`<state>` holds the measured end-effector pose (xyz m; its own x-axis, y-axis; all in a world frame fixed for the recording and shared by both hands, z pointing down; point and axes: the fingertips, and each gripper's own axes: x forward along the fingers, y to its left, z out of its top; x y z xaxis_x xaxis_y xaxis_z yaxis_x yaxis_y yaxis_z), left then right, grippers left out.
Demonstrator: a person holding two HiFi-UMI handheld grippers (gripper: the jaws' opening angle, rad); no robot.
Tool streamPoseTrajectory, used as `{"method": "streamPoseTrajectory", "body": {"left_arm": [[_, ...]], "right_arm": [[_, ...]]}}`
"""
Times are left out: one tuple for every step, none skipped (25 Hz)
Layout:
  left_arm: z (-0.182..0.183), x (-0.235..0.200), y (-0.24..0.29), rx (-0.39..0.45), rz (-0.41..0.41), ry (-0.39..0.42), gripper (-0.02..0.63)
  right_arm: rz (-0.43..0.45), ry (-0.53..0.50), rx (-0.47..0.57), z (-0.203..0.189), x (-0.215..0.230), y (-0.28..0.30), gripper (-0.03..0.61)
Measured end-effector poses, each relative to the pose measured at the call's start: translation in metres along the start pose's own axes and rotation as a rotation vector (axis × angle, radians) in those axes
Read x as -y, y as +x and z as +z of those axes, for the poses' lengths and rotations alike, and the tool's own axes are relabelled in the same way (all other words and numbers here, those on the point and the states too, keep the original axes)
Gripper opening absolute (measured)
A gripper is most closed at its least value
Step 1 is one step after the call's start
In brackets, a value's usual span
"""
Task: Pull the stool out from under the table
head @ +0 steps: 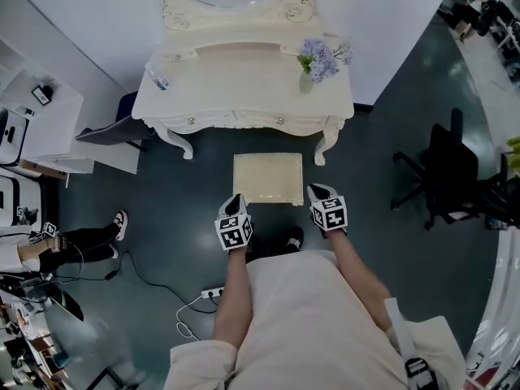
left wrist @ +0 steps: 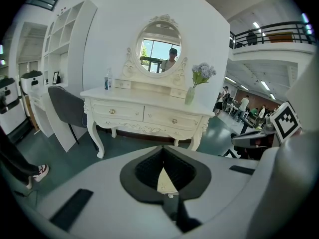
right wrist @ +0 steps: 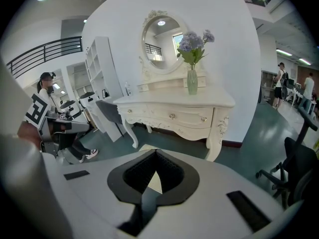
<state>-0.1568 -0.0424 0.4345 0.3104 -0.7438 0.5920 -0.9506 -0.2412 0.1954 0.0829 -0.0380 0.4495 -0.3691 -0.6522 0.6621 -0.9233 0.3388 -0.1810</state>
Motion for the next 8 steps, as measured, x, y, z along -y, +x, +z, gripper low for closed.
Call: {"method": "streamPoseTrajectory", "body": {"left_arm": [[-0.0007, -0.0001, -0.0001, -0.001, 0.000, 0.000, 0.015], [-0.0007, -0.0002, -0.0001, 0.000, 0.001, -0.001, 0.015], [-0.0001, -0.0003, -0.0002, 0.000, 0.003, -0.001, 0.015], [0.0006, -0.0003, -0.0004, 0.002, 0.004, -0.002, 0.015], [0.0013, -0.0002, -0.0006, 0.003, 0.005, -0.002, 0.015], [0.0018, -0.0001, -0.0009, 0.005, 0.006, -0.002, 0.015], [0.0020, 0.0000, -0.0013, 0.006, 0.006, -0.003, 0.015], [0.0022, 0.0001, -0.0018, 0.006, 0.007, -0.003, 0.015]], "right_arm": [[0.000, 0.000, 0.000, 0.0000, 0.0002, -0.0002, 0.043], [0.000, 0.001, 0.001, 0.0000, 0.0005, -0.0004, 0.043], [0.000, 0.001, 0.001, 0.0001, 0.0008, -0.0006, 0.043], [0.001, 0.001, 0.000, 0.0000, 0.0010, -0.0006, 0.043], [0.002, 0.001, -0.001, -0.0003, 0.0009, -0.0007, 0.043], [0.003, 0.000, -0.003, -0.0007, 0.0006, -0.0007, 0.043], [0.004, -0.002, -0.005, -0.0011, 0.0001, -0.0007, 0.043], [0.004, -0.004, -0.008, -0.0016, -0.0004, -0.0007, 0.043]]}}
